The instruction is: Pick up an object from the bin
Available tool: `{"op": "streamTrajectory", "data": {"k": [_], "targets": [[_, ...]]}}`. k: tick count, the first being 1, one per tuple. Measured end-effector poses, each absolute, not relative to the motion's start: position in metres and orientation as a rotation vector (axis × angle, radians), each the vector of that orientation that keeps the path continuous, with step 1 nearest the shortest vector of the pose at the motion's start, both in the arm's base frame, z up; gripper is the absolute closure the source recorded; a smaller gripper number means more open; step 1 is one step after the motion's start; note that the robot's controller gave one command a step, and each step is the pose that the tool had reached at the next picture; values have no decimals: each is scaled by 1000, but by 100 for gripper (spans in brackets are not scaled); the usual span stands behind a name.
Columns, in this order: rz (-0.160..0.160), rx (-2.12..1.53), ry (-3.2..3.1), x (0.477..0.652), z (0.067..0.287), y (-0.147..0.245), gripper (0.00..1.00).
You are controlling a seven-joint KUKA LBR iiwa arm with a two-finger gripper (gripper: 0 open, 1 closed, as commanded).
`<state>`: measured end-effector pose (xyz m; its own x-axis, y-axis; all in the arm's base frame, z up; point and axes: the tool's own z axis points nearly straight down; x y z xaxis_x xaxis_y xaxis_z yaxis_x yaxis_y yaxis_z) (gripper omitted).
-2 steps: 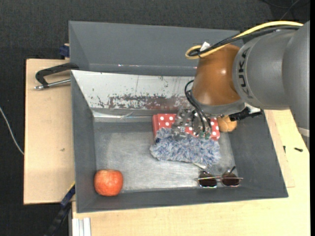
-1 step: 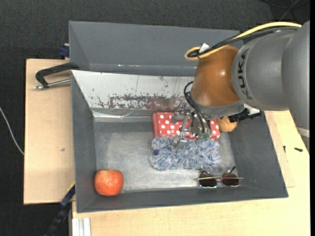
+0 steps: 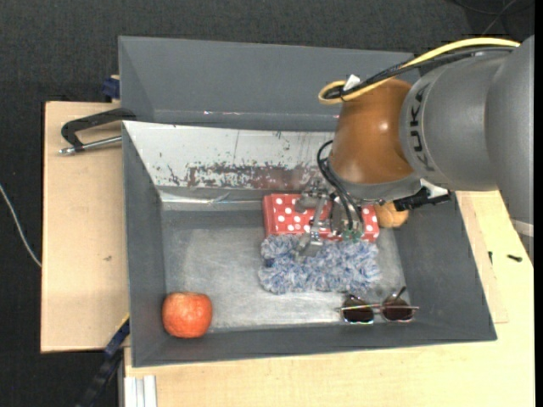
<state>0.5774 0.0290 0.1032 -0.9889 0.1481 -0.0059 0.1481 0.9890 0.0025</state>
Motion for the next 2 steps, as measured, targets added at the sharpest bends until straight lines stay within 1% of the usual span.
{"op": "streamTrajectory", "data": {"k": [1,2], "targets": [[-1,-61,3108,542,89,57,0],[14,-179,3077,541,86,50,100]]}}
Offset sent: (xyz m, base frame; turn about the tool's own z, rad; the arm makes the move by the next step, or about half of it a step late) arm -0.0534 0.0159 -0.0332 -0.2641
